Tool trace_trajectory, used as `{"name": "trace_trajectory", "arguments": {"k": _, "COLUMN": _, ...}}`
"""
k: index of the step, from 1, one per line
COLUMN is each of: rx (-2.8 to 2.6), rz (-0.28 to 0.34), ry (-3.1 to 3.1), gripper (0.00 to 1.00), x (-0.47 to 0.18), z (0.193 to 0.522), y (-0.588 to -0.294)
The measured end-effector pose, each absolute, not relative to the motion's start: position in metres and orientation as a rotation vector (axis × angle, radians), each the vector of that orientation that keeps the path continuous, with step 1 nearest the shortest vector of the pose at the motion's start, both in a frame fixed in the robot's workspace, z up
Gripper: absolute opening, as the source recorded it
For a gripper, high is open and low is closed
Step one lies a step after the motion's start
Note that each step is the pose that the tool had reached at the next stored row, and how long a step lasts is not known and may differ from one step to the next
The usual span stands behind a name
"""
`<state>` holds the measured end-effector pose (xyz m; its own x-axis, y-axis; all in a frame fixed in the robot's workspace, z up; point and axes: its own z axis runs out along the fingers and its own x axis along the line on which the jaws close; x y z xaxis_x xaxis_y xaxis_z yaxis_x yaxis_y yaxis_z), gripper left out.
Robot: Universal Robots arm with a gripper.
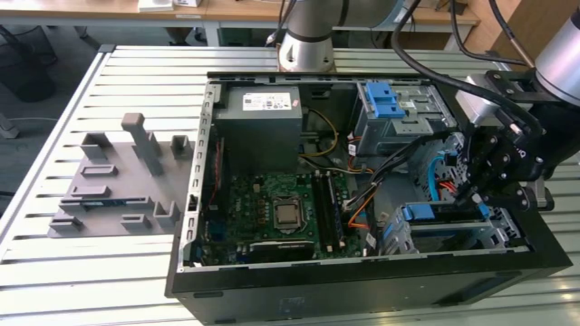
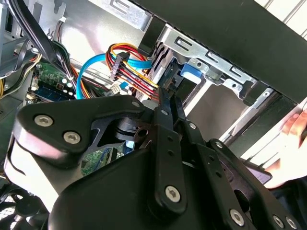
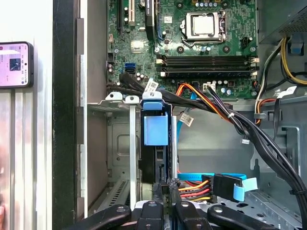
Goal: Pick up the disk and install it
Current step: 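Insert the first disk wire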
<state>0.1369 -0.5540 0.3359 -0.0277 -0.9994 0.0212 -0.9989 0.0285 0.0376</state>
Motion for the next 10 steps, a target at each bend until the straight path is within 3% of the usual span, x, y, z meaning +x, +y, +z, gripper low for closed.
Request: {"name": "trace_trajectory", "arguments": {"k": 10, "rx": 2.159, "rz": -0.025, "ry": -2.221, "gripper": 0.16, "x": 0.1381, "z": 0.3344, "y": -0.5540}}
